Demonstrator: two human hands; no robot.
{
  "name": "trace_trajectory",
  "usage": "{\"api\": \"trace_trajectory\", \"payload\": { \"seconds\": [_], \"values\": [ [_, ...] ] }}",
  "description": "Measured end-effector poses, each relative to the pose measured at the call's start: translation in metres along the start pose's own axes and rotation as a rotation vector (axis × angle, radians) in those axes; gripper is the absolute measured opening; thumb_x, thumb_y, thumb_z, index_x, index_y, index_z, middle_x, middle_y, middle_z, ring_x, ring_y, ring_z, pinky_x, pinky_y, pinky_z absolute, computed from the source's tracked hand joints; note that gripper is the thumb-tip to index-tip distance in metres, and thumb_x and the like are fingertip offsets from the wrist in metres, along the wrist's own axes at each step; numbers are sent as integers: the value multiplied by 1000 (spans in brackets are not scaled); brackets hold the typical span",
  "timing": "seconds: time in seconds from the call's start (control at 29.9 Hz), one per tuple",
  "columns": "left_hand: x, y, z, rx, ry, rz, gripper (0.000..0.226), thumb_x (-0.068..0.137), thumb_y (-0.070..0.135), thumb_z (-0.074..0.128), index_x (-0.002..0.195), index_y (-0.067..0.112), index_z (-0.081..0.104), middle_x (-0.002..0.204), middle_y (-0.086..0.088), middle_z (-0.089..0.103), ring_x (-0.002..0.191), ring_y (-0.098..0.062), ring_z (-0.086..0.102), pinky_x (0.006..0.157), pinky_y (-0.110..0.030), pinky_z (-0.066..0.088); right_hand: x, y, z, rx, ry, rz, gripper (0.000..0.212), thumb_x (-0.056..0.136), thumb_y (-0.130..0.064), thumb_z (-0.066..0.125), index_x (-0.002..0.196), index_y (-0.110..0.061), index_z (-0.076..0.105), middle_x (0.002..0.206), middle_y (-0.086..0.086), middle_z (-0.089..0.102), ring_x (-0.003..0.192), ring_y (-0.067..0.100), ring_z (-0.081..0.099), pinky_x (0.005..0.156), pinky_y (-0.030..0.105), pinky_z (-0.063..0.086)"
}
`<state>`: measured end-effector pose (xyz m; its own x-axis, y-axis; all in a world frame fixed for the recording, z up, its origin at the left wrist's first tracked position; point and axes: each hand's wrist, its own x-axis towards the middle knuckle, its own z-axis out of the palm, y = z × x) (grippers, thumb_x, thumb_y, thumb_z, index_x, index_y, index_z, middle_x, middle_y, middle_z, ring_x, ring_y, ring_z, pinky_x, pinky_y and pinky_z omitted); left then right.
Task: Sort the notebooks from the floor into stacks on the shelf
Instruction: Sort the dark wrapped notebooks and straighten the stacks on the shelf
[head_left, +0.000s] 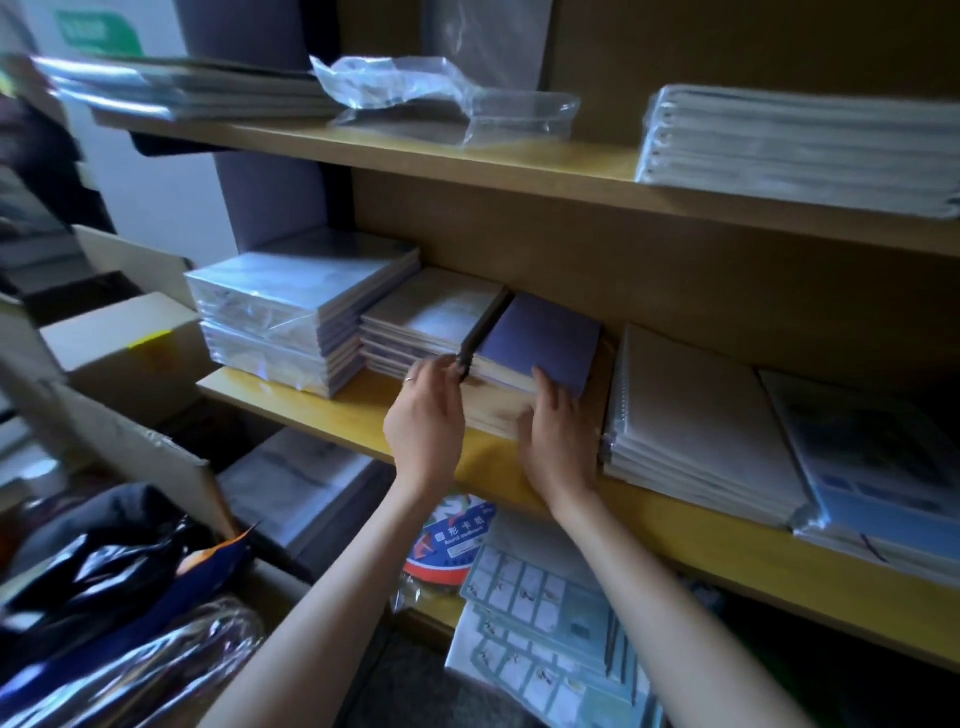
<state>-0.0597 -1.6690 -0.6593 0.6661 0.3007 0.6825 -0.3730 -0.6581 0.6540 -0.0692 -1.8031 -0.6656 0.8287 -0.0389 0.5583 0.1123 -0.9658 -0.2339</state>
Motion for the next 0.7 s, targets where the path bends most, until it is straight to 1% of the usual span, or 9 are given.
{"api": "trace_trajectory", "payload": {
  "seconds": [0.03,0.1,0.17,0.23,0.3,0.37,0.5,0.6,0.7],
  "values": [
    [-2,-6,-4,-142,26,-140,35,96,19,45,130,14,51,132,-4,53,116,-17,53,91,-27,42,-2,-1,-1,27,44,-33,41,84,-21,41,121,-7,54,102,13,64,91,31,61,73,35,50],
    [5,-16,-7,-440,-90,-450,55,97,15,39,148,8,20,153,-9,25,140,-19,24,116,-31,19,-7,-5,-3,58,48,-142,37,83,-22,34,109,-11,59,97,8,63,88,26,61,72,33,48],
    [18,-25,-2,-559,-232,-627,58,99,19,35,150,8,11,157,-8,14,144,-20,15,119,-38,11,-10,-5,-2,96,13,-203,38,82,-23,29,104,-13,59,98,4,62,90,24,59,74,36,47],
    [27,-21,5,-608,-294,-789,46,101,24,34,143,5,33,148,-11,35,134,-25,36,114,-36,24,-10,-2,0,124,3,-188,35,83,-20,33,104,-13,59,101,4,62,93,24,58,76,36,46],
    [35,-10,11,-858,-265,-977,32,100,26,38,114,4,55,113,-16,61,95,-26,59,91,-34,44,-11,1,1,143,13,-183,26,83,-12,45,105,-11,59,102,6,61,93,25,58,77,35,45],
    [47,-3,15,-1014,-260,-1074,31,100,30,39,103,4,55,85,-13,60,70,-22,58,68,-29,48,-12,2,0,164,33,-193,25,80,-5,54,103,-10,60,100,8,62,91,27,59,76,35,46],
    [78,-1,20,-1025,-325,-1206,54,98,44,35,134,5,39,87,-13,55,53,-21,54,43,-21,43,-10,2,4,151,35,-188,28,77,-4,55,103,-11,60,100,9,63,91,28,60,78,38,48],
    [91,12,22,-882,-392,-1232,54,98,46,33,134,6,34,88,-12,49,49,-19,52,45,-19,44,-9,2,5,103,50,-201,31,79,-15,41,104,-13,60,101,4,63,93,22,59,78,32,43],
    [103,20,25,-741,-330,-1312,47,89,36,53,120,5,37,107,-12,53,79,-20,57,69,-28,49,-11,-2,1,6,86,-225,34,75,-21,35,97,-17,61,92,0,63,82,16,59,69,26,40]
  ]
}}
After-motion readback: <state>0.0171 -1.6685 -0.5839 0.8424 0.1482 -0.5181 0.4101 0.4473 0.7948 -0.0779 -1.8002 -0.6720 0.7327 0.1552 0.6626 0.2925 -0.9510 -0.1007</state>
